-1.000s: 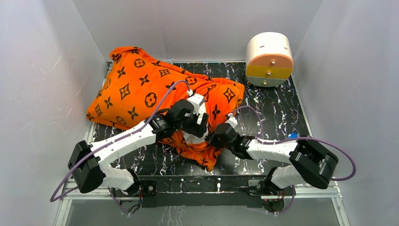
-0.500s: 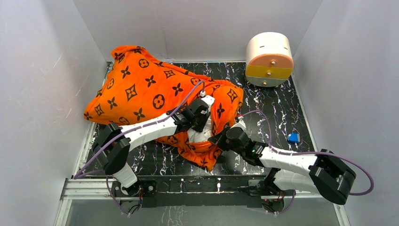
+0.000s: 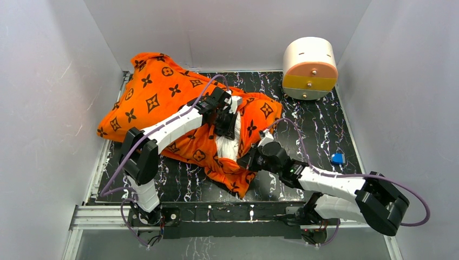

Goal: Remove the pillowcase from the pillow
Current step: Remove the pillow from the pillowcase.

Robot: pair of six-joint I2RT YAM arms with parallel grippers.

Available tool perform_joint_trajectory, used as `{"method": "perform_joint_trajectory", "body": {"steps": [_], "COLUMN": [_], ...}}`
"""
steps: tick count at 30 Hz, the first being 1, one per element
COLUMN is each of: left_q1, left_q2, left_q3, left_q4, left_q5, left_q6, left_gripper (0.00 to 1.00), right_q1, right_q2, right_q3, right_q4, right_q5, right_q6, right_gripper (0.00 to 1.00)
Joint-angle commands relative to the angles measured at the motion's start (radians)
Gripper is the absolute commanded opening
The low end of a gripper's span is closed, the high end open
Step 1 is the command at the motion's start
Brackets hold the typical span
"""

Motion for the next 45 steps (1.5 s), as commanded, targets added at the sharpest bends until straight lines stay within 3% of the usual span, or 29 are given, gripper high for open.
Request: {"method": "perform_joint_trajectory", "body": {"steps": [1,3,8,13,19,21,23,24,25,26,27,30,31,32,33,34,39,45], "left_q1": [0.033,0.038,0.060,0.082,0.111,0.128,0.133,0.137,0.144,0.145,0.145,0.145,0.145,0.144,0.143,0.135,-0.060,-0.311], "left_q2": [0.004,-0.010,-0.038,-0.047,-0.087,-0.101,-0.118,-0.120,-0.113,-0.119,-0.136,-0.189,-0.227,-0.263,-0.331,-0.384,-0.494,-0.585], "left_q3": [0.097,0.096,0.098,0.113,0.081,0.072,0.079,0.082,0.103,0.100,0.082,-0.009,-0.064,-0.104,-0.126,-0.120,-0.097,-0.279], "left_q4": [0.185,0.196,0.217,0.209,0.200,0.209,0.202,0.207,0.200,0.208,0.224,0.238,0.231,0.233,0.233,0.230,0.147,0.142], "left_q5": [-0.005,-0.025,-0.026,0.018,0.054,0.058,-0.008,-0.004,0.035,0.082,0.131,0.317,0.342,0.331,0.288,0.250,-0.007,-0.305], "left_q6": [-0.043,-0.057,-0.082,-0.088,-0.087,-0.090,-0.068,-0.068,-0.068,-0.064,-0.067,-0.043,-0.036,-0.027,-0.008,0.022,0.196,0.258], "left_gripper": [0.00,0.00,0.00,0.00,0.00,0.00,0.00,0.00,0.00,0.00,0.00,0.00,0.39,0.69,0.88,0.98,0.98,0.98], "right_q1": [0.091,0.099,0.117,0.228,0.246,0.253,0.254,0.254,0.254,0.253,0.252,0.239,0.220,0.208,0.189,0.165,0.083,0.026], "right_q2": [0.092,0.152,0.309,0.370,0.155,0.064,-0.035,-0.058,-0.089,-0.115,-0.128,-0.126,-0.122,-0.135,-0.138,-0.126,-0.091,-0.106], "right_q3": [-0.001,0.037,0.106,0.223,0.086,-0.018,-0.224,-0.235,-0.207,-0.162,-0.149,-0.094,-0.049,-0.061,-0.084,-0.081,-0.058,-0.068], "right_q4": [-0.291,-0.365,-0.465,-0.664,-0.328,-0.117,0.241,0.217,0.050,-0.198,-0.287,-0.291,-0.344,-0.218,-0.096,-0.062,-0.035,0.000], "right_q5": [-0.363,-0.356,-0.137,0.372,0.344,0.266,0.076,0.088,0.196,0.462,0.576,0.592,0.570,0.509,0.456,0.417,0.312,0.263], "right_q6": [-0.182,-0.242,-0.201,-0.067,-0.133,-0.202,-0.265,-0.253,-0.208,-0.090,0.028,0.108,0.203,0.160,0.156,0.162,0.149,0.171], "right_gripper": [0.00,0.00,0.00,0.00,0.00,0.00,0.00,0.00,0.00,0.00,0.00,0.00,0.00,0.00,0.00,0.00,0.00,0.00]}}
